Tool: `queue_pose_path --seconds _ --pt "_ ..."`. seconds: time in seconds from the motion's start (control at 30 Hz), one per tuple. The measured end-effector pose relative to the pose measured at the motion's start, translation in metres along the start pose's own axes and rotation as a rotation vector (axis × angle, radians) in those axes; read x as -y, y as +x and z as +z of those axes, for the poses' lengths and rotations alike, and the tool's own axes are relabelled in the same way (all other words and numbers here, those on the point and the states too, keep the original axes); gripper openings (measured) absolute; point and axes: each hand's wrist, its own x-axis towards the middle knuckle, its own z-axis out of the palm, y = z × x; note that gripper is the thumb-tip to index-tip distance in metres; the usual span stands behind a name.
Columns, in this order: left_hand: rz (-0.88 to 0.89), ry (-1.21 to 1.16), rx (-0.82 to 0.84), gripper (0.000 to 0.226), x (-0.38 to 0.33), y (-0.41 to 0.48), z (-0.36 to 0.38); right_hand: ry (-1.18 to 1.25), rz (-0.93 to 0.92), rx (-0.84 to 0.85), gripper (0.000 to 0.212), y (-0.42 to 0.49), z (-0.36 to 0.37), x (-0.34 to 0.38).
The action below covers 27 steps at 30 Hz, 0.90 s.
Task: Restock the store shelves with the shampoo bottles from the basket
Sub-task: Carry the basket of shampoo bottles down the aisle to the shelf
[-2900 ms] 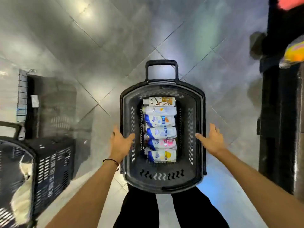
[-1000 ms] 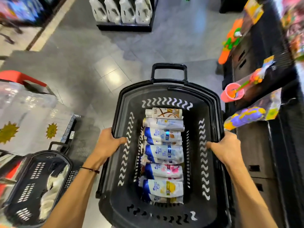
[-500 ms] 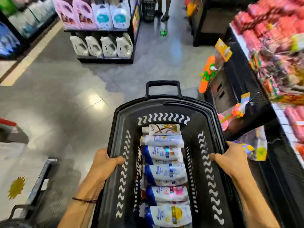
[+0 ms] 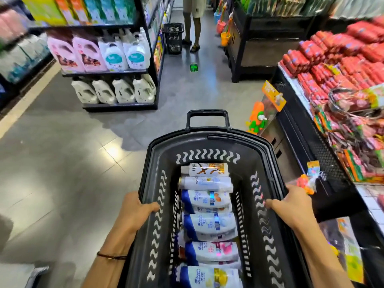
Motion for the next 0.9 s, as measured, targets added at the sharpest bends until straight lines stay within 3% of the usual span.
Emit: queue_pose_path --seconds 0.13,0.3,0.7,0.9 --pt "-0.010 0.038 -0.040 0.020 -0.053 0.074 0.025 0.001 0.036 0.061 0.060 0.092 0.004 0.033" --pt "0.004 0.049 -0.089 0.021 -0.132 0.156 0.048 0.072 0.034 0.097 0.036 0.202 -0.007 0.086" --pt "0.040 0.029 -0.124 0.020 -0.291 0.381 0.075 0.065 0.018 0.068 0.054 0.443 0.006 0.216" --pt "0.070 0.056 -0.115 0.020 -0.377 0.525 0.074 0.059 0.042 0.032 0.038 0.572 0.023 0.308"
